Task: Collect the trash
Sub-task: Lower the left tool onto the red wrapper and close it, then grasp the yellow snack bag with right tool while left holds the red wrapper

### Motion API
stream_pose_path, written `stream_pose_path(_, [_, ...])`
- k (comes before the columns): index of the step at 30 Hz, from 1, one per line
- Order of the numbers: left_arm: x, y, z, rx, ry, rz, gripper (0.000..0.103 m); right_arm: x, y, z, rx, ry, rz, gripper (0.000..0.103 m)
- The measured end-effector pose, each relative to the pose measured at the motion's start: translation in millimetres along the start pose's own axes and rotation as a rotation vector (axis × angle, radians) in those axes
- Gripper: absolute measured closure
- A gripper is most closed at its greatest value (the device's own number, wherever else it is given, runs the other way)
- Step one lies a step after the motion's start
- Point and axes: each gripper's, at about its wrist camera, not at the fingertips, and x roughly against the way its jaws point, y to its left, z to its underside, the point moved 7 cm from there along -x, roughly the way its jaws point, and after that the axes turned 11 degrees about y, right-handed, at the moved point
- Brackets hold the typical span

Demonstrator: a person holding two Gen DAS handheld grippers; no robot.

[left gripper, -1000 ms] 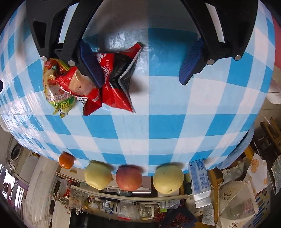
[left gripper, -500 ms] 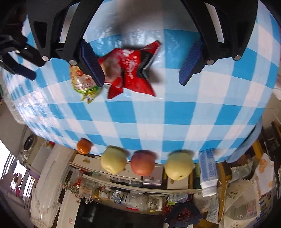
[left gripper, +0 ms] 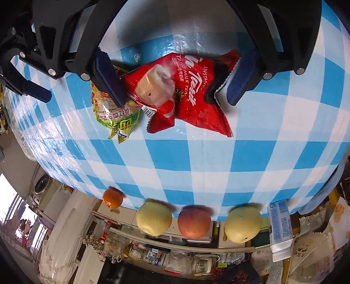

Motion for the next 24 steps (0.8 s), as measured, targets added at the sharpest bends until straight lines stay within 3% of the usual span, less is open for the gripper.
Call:
stream_pose_path(11, [8, 3, 10, -0.002, -0.027, -0.051, 0.025, -10, 0, -7, -0.006, 0.010, 0.000, 0.011])
stream_pose_path(18, [17, 11, 17, 0.000, -0.026, -0.025, 0.038, -16, 10, -14, -0.029, 0.010, -0.088, 0.011])
stream_pose_path(24, [23, 22, 24, -0.009, -0.001, -0.014, 0.038, -31, 28, -17, -0.007, 0.040, -0.124, 0.011])
